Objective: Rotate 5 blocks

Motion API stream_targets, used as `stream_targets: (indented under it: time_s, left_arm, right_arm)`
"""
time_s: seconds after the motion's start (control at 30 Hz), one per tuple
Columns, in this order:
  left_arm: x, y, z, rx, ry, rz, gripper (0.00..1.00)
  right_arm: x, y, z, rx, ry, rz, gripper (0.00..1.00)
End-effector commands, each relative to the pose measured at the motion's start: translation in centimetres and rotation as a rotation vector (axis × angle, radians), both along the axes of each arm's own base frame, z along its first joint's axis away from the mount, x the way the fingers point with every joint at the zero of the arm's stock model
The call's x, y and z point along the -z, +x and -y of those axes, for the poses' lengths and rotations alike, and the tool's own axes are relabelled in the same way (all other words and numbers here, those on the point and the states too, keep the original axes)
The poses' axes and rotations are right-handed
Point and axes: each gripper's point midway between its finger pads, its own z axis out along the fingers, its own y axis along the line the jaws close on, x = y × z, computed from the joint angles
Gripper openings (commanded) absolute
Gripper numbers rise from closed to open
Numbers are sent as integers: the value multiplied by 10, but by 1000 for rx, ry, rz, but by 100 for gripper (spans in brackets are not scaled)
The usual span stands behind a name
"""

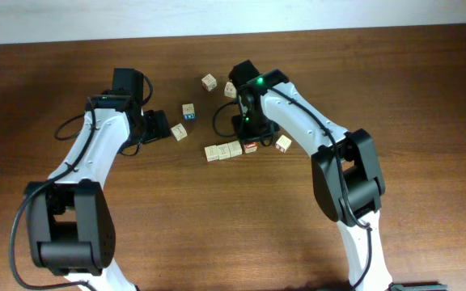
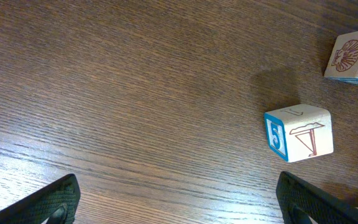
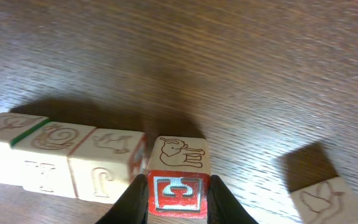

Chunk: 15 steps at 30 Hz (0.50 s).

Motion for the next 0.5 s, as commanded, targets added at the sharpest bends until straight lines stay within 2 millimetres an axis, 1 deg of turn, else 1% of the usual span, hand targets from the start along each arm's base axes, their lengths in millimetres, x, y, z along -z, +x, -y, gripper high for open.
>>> stream_targets:
  time_s: [0.0,0.13,0.2,0.23,0.27,0.33,0.47]
  left_arm:
    - [-4,5,0,-13,-7,13,99]
    - [-4,5,0,-13,-7,14,99]
    - [-4,5,0,-13,-7,13,99]
    - [-4,5,0,-13,-7,13,99]
    - [-4,5,0,-13,-7,13,99]
    - [-4,5,0,-13,-7,13,99]
    - [-4,5,0,-13,-7,13,99]
  right_arm:
    - [9,-10,-10,14,21,-38,24]
    - [9,-10,-13,17,25,-34,24]
    - [9,-10,-13,16,24,-35,33]
    - [9,-10,-13,16,25,-35,38]
    - [9,-10,-13,16,24,-34,41]
    - [9,-9,-13,15,26,-31,45]
    - [2,-3,-16,15,37,-11,49]
